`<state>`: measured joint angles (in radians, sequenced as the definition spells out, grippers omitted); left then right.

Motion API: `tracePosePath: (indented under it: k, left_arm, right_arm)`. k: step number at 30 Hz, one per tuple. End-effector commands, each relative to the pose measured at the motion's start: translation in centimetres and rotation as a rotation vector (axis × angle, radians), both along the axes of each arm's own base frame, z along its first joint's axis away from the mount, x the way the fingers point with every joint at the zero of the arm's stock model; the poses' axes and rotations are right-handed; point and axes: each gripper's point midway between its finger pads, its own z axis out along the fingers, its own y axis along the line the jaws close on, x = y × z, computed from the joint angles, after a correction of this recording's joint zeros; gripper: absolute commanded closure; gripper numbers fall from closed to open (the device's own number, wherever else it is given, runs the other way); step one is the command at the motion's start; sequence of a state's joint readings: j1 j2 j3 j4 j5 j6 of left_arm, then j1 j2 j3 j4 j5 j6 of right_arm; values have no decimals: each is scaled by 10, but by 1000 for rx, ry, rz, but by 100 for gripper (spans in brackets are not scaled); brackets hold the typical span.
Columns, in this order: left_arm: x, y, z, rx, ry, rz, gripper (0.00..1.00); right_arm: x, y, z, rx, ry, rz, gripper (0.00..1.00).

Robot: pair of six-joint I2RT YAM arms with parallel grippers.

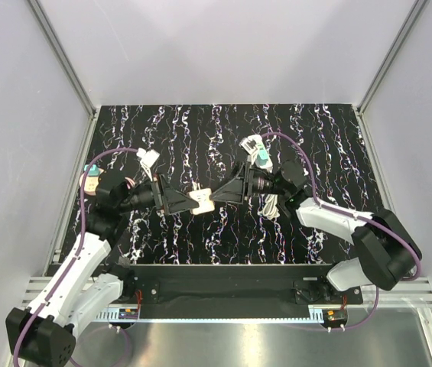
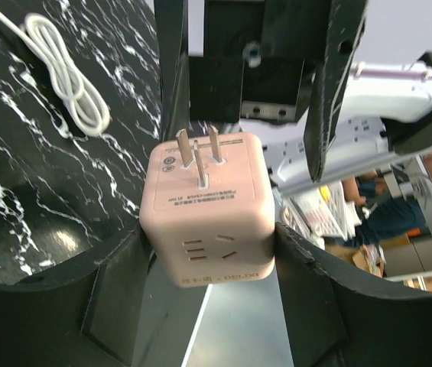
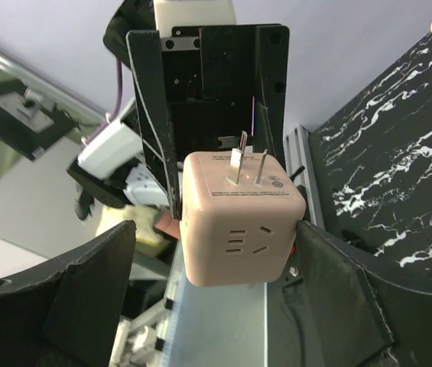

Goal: Insert the plug

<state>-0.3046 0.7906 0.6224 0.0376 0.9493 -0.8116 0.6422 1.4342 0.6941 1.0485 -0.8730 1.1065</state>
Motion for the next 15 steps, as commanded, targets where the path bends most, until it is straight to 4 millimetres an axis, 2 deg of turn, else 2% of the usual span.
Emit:
tracePosePath:
  k: [1, 9, 15]
  left_arm:
    - [-18, -1, 5, 4, -52, -93, 100]
    - [-23, -2, 6, 5, -63, -143, 100]
    - [-24, -3, 9, 1, -66, -172, 100]
  right_arm:
    - [-16, -2, 16, -42, -147, 93, 11]
    - [-18, 2, 4, -78, -125, 180, 11]
    - [-20, 4, 3, -84, -142, 222, 10]
